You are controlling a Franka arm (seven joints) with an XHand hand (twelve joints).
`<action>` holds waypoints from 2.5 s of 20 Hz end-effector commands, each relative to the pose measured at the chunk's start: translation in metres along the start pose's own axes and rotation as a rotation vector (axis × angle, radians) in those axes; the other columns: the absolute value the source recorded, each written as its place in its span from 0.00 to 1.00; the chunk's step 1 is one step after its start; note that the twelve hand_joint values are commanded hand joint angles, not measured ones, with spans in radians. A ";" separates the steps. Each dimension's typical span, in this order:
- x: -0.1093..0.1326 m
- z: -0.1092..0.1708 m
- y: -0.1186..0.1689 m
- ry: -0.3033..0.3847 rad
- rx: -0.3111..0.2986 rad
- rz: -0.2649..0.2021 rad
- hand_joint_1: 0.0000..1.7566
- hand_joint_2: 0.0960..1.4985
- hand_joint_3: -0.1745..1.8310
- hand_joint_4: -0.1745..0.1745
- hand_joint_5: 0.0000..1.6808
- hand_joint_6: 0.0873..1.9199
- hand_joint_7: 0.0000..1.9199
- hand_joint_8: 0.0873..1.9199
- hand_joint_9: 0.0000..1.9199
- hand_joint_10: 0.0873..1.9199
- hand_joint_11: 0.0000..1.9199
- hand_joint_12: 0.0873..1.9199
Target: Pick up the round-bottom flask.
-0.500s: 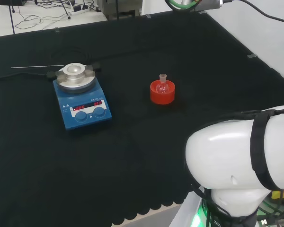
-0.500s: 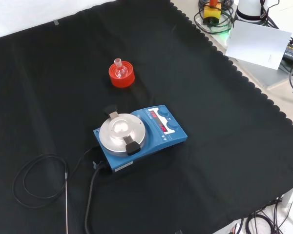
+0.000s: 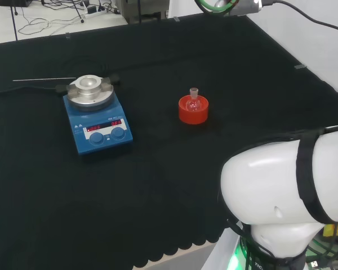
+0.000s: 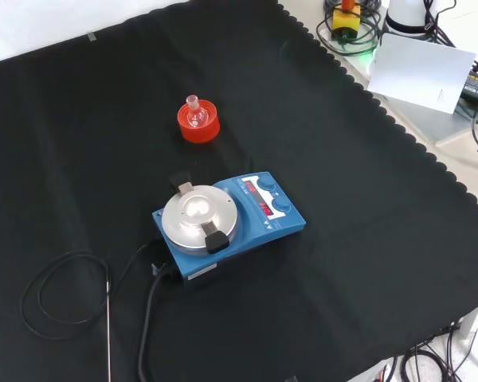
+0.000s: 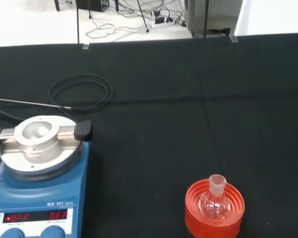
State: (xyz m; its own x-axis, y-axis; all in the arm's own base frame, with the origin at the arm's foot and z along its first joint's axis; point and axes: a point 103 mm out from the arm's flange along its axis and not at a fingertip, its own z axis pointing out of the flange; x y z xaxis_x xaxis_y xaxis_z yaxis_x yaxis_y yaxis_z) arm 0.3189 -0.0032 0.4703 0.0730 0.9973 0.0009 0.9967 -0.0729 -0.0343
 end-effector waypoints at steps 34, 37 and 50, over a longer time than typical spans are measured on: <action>-0.096 0.208 0.131 0.156 0.143 0.118 0.39 0.56 0.36 0.42 0.30 0.03 0.11 0.29 0.20 0.31 0.07 0.70; -0.104 0.227 0.132 0.180 0.164 0.130 0.40 0.54 0.37 0.41 0.30 0.03 0.11 0.30 0.20 0.32 0.07 0.70; -0.104 0.290 0.138 0.275 0.179 0.182 0.47 0.36 0.40 0.45 0.32 0.00 0.08 0.31 0.16 0.34 0.02 0.73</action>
State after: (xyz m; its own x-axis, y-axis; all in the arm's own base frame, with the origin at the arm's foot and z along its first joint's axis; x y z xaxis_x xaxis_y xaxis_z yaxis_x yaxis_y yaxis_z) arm 0.4326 -0.1293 0.2322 0.2714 0.9416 0.1994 0.9508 -0.2301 -0.2073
